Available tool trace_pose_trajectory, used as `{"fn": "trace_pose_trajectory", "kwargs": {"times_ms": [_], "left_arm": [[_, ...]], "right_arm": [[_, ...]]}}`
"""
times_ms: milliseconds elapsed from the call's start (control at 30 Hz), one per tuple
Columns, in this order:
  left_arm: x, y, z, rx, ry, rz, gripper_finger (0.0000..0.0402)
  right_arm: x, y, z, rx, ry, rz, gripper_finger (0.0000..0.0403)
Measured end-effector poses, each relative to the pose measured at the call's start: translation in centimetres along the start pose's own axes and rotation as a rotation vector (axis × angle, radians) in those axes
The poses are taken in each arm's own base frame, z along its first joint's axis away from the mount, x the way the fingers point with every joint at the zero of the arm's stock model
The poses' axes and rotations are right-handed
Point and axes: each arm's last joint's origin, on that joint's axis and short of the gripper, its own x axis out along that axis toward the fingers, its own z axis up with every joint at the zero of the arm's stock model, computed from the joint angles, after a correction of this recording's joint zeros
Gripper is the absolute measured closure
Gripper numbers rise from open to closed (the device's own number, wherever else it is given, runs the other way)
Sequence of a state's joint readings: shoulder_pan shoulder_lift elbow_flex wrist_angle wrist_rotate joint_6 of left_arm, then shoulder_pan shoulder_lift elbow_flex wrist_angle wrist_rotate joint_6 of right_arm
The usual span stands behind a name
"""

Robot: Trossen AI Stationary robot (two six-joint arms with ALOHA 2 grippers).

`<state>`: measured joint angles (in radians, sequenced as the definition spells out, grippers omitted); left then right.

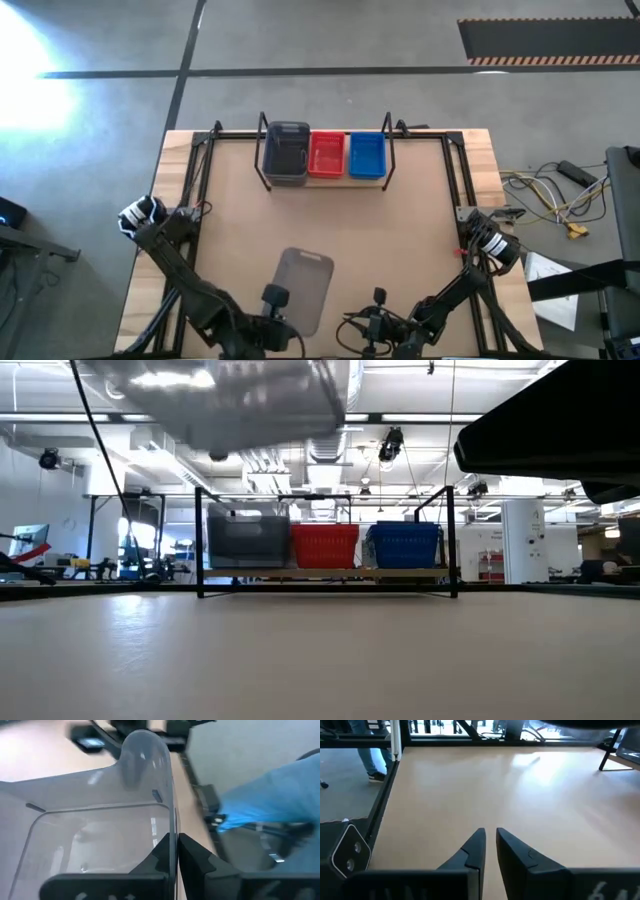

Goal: Stack baskets on shelf by color
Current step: Stack the black bin on the other black bins on the shelf

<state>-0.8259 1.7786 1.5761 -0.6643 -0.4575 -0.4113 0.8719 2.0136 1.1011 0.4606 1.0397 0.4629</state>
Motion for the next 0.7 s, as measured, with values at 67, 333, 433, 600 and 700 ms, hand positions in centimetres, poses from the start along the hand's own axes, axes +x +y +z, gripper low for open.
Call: {"fn": "trace_pose_trajectory", "kwargs": {"times_ms": [67,333,433,600,700], "left_arm": [[-1.3,0.6,1.1,0.054,0.008,0.053,0.04],[-4.7,7.4,4.2,0.211,0.079,0.256,0.04],[-5.3,11.5,4.7,0.176,0.1,0.324,0.04],[-6.3,19.2,4.3,0.086,0.15,0.46,0.04],[-7.0,23.8,3.1,0.011,0.188,0.509,0.04]], "right_arm": [[0.0,0.0,0.0,0.0,0.0,0.0,0.0365],[0.0,0.0,0.0,-0.001,0.0,0.0,0.0365],[0.0,0.0,0.0,-0.001,0.0,0.0,0.0365],[0.0,0.0,0.0,-0.001,0.0,0.0,0.0365],[0.0,0.0,0.0,0.0,0.0,0.0,0.0365]]}}
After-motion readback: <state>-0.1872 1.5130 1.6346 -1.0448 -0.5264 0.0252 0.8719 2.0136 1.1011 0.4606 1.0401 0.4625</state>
